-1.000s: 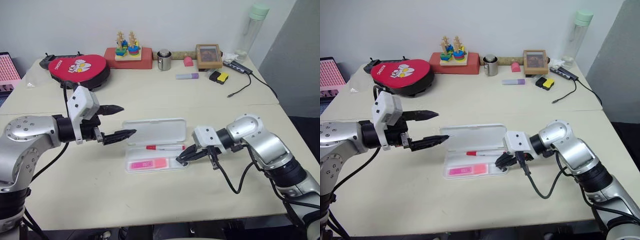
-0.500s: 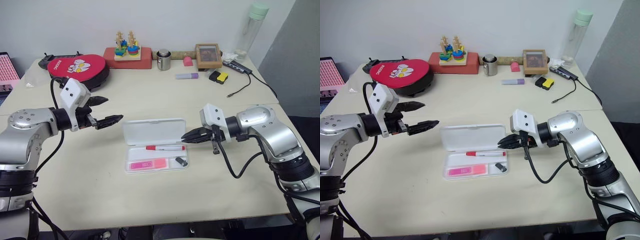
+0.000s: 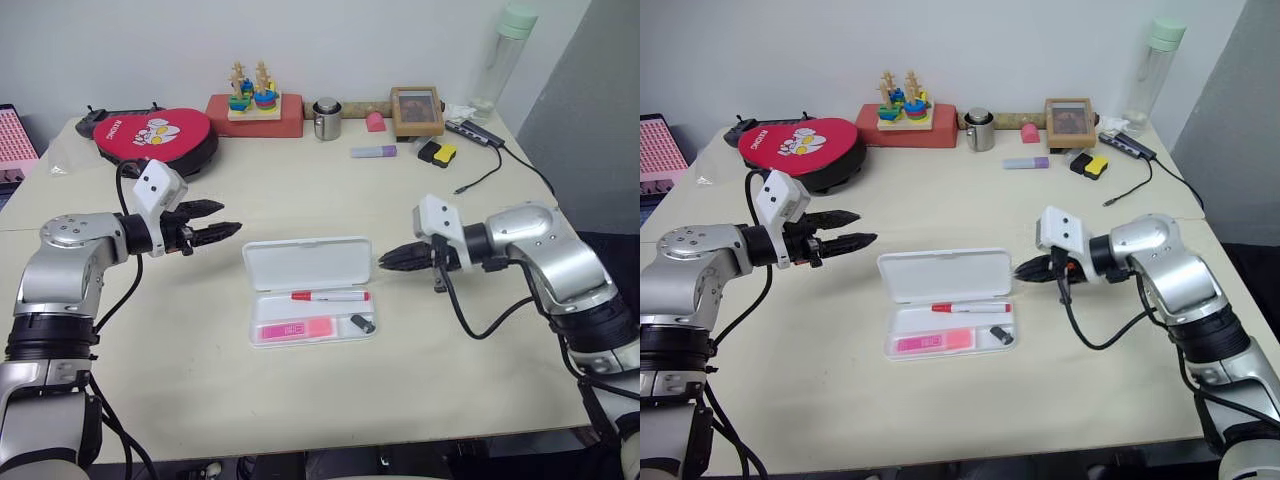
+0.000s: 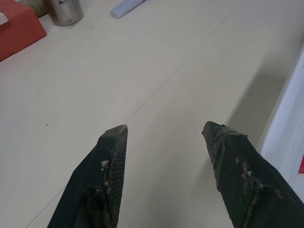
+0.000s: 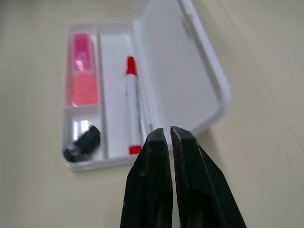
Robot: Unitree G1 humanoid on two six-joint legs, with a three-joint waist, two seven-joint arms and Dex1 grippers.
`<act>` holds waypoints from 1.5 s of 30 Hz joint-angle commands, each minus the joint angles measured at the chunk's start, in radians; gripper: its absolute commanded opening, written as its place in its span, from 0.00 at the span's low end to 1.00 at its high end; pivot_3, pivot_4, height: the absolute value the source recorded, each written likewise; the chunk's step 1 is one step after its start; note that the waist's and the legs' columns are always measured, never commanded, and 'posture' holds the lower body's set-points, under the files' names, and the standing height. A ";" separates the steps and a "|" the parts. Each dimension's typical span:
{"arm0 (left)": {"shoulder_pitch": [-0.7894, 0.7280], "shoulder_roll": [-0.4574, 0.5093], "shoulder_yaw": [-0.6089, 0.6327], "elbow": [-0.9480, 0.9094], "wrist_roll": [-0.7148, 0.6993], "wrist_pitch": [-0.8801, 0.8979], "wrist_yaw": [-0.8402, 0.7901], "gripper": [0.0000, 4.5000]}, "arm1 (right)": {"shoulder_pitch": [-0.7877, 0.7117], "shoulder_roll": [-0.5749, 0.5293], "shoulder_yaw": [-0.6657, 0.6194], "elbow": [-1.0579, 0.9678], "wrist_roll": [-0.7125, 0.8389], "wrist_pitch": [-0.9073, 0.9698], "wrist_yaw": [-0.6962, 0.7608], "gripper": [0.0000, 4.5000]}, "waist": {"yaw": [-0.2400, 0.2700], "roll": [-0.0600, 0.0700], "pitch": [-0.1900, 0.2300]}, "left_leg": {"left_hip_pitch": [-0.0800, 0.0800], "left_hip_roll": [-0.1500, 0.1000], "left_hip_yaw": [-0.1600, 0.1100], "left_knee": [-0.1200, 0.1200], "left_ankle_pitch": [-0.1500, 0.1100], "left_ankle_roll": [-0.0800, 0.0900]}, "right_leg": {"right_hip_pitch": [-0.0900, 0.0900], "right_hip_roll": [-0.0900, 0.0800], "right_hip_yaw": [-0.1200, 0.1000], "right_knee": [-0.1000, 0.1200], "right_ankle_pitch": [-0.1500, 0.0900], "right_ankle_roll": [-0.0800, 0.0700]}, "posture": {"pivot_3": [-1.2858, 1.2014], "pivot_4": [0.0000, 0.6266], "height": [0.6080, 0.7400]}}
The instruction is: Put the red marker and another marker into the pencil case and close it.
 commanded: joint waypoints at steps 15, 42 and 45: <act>0.160 0.203 0.166 -0.344 -0.153 0.168 -0.146 0.60 | -0.155 0.147 0.007 0.413 -0.161 -0.323 -0.050 0.04 | -0.013 0.000 0.000 | 0.000 0.001 0.002 -0.001 0.000 0.000 | -0.001 0.000 0.001 0.000 0.000 0.000 | 0.52 0.24 1.00; 0.320 0.302 0.237 -0.498 -0.255 0.206 -0.238 0.60 | -0.117 0.186 0.085 0.117 -0.120 -0.245 0.178 0.04 | -0.004 0.001 0.001 | 0.000 0.001 0.001 -0.001 0.000 0.000 | -0.001 0.001 0.001 0.000 0.000 0.000 | 0.52 0.24 1.00; 0.319 0.298 0.227 -0.490 -0.247 0.194 -0.235 0.60 | -0.089 0.184 0.100 0.072 -0.112 -0.217 0.174 0.04 | -0.004 0.001 0.001 | 0.000 0.001 0.001 -0.001 0.000 0.000 | -0.001 0.001 0.001 0.001 0.000 0.000 | 0.52 0.24 1.00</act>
